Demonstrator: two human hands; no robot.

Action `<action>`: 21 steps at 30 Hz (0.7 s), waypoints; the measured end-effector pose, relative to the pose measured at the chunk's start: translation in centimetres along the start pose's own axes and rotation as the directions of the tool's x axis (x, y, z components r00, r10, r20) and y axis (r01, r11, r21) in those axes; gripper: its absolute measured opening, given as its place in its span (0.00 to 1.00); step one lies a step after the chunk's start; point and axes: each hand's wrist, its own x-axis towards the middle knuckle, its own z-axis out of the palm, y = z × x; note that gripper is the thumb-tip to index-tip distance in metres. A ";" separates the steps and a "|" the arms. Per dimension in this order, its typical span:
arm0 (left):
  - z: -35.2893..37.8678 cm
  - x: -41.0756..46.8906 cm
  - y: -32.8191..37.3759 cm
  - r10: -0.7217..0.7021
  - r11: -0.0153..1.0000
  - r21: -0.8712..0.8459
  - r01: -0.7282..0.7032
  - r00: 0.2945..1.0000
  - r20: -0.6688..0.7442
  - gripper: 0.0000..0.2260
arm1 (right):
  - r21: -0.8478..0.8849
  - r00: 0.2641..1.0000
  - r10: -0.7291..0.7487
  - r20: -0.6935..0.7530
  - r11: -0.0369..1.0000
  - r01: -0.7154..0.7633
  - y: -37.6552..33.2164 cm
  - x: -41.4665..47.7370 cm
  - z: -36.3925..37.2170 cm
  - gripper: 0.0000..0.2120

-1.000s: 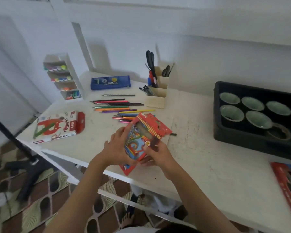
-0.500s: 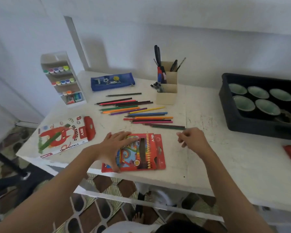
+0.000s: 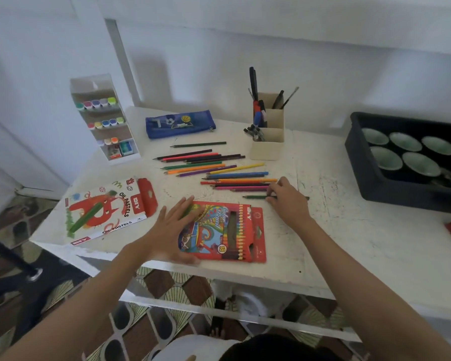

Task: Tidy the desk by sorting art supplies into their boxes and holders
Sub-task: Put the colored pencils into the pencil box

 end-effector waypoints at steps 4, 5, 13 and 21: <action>1.4 -0.4 -0.2 -0.046 0.993 -0.114 0.030 0.989 -0.140 0.53 | 0.169 0.995 -0.039 -0.095 0.984 0.055 -0.8 -1.1 -1.3 0.05; 1.6 -0.4 -0.2 -0.061 0.990 -0.135 0.038 0.984 -0.167 0.54 | 0.253 0.991 -0.034 -0.130 0.965 0.067 -1.0 -1.7 -1.6 0.04; 1.7 -0.4 -0.2 -0.030 0.995 -0.101 0.010 0.979 -0.200 0.50 | 0.903 0.916 0.376 -0.138 0.429 -0.040 -1.3 -7.4 -2.7 0.33; 1.9 -0.3 -0.1 -0.045 0.993 -0.115 0.022 0.977 -0.206 0.49 | 0.985 0.795 0.605 0.039 0.111 -0.133 -1.2 -9.5 -0.4 0.24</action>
